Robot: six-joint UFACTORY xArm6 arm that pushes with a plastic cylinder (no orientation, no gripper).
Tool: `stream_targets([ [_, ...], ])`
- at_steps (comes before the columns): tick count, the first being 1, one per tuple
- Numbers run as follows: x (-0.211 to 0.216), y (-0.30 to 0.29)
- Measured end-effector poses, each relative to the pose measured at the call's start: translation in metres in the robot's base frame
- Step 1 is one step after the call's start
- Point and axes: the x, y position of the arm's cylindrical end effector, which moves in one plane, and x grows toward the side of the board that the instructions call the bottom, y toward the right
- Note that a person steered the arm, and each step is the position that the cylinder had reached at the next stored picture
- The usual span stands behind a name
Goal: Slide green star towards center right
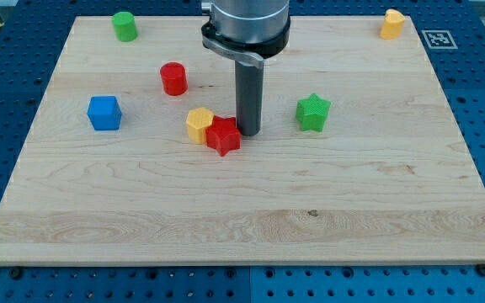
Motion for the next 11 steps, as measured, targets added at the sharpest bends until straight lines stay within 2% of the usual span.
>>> stream_targets([
  [3,0.000,0.027],
  [4,-0.020,0.019],
  [5,-0.026,0.035],
  [7,0.004,0.062],
  [8,-0.022,0.065],
  [9,-0.015,0.104],
  [11,-0.015,0.114],
])
